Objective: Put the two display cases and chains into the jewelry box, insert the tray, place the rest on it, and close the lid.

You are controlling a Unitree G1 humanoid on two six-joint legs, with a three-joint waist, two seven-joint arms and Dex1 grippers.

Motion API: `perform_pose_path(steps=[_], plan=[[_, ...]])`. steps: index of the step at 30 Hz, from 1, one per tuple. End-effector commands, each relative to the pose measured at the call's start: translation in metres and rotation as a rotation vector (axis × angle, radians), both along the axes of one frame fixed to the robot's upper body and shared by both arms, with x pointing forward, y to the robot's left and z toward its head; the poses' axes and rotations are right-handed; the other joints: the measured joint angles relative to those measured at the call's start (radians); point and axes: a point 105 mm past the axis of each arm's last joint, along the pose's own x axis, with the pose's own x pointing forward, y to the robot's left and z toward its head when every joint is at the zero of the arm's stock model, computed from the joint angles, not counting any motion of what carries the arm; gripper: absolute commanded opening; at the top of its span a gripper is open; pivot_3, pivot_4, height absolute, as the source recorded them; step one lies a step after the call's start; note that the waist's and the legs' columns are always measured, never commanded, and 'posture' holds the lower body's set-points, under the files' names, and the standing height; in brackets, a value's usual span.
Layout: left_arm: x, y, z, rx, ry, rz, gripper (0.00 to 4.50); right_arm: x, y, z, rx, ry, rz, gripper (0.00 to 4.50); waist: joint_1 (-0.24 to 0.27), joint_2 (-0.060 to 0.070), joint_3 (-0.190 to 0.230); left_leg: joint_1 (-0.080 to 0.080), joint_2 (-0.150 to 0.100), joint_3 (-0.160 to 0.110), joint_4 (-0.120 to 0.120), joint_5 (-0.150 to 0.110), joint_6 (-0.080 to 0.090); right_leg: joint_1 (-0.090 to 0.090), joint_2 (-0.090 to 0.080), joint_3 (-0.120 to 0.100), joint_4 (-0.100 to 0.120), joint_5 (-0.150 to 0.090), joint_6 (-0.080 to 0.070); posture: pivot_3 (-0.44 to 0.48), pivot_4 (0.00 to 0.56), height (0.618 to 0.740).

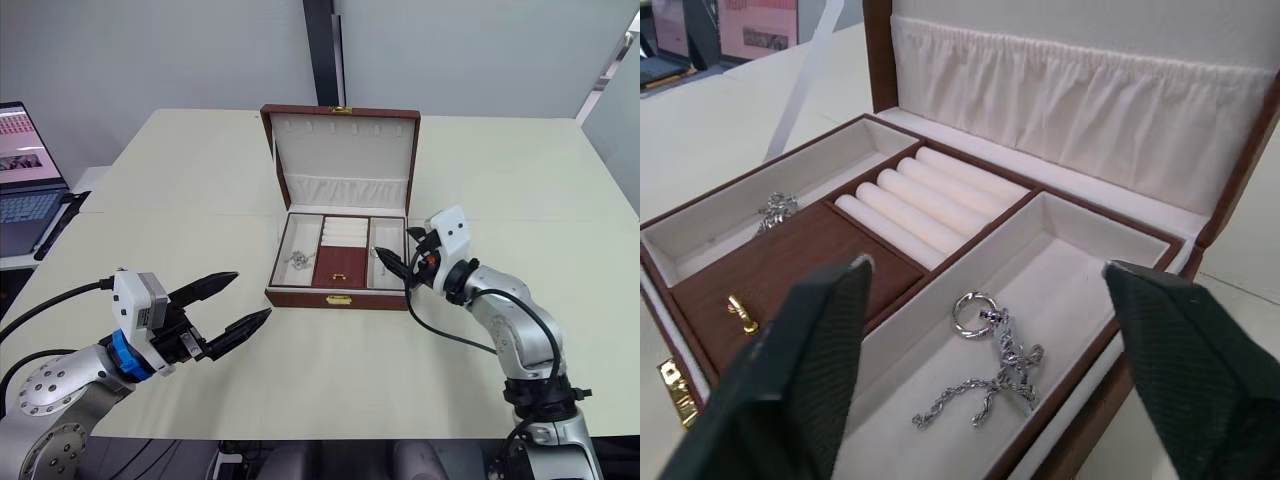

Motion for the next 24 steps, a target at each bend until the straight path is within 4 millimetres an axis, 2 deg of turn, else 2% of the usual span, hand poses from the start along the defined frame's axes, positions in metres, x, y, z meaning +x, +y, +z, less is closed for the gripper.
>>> perform_pose_path(steps=[1, 9, 12, 16, 21, 24], plan=[[0.003, 0.020, 0.008, 0.008, 0.003, 0.026, 4.50, -0.008, -0.028, 0.017, 0.001, -0.060, 0.038, 4.48, 0.001, 0.000, 0.000, 0.000, 0.000, 0.000, 0.000, 0.000, 0.000, 0.000, 0.000, 0.000, 0.000, 0.000, 0.000, 0.000, 0.150, 0.740], [0.016, 0.082, 0.010, 0.091, 0.067, 0.130, 4.50, -0.026, -0.100, 0.004, -0.125, 0.027, 0.080, 4.48, 0.001, 0.000, 0.001, 0.000, 0.000, 0.000, 0.000, 0.000, 0.000, 0.000, 0.000, 0.000, 0.000, 0.000, 0.000, 0.000, 0.150, 0.740], [0.019, 0.106, 0.012, 0.121, 0.068, 0.186, 4.50, -0.030, -0.132, -0.005, -0.203, 0.082, 0.046, 4.48, 0.000, 0.000, 0.001, 0.000, 0.000, 0.001, 0.000, 0.000, 0.000, 0.000, 0.000, 0.000, -0.001, 0.000, 0.000, 0.000, 0.150, 0.740], [0.017, 0.131, 0.012, 0.165, 0.079, 0.251, 4.50, -0.030, -0.166, -0.005, -0.214, 0.105, -0.033, 4.48, -0.002, 0.000, 0.001, 0.000, 0.000, 0.002, 0.000, 0.000, 0.000, 0.000, 0.000, 0.001, -0.001, 0.000, 0.000, 0.000, 0.150, 0.740], [0.013, 0.156, 0.016, 0.191, 0.078, 0.325, 4.50, -0.027, -0.190, -0.007, -0.229, 0.111, -0.099, 4.48, -0.002, 0.000, 0.001, 0.000, 0.000, 0.002, 0.000, 0.000, 0.000, -0.001, 0.000, 0.001, 0.000, 0.000, 0.000, 0.000, 0.150, 0.740], [0.015, 0.162, 0.018, 0.203, 0.063, 0.354, 4.50, -0.023, -0.191, -0.006, -0.242, 0.095, -0.107, 4.48, -0.002, 0.001, 0.002, 0.000, 0.000, 0.002, 0.000, 0.000, 0.000, -0.001, 0.000, 0.001, 0.000, 0.000, 0.000, 0.000, 0.150, 0.740]])
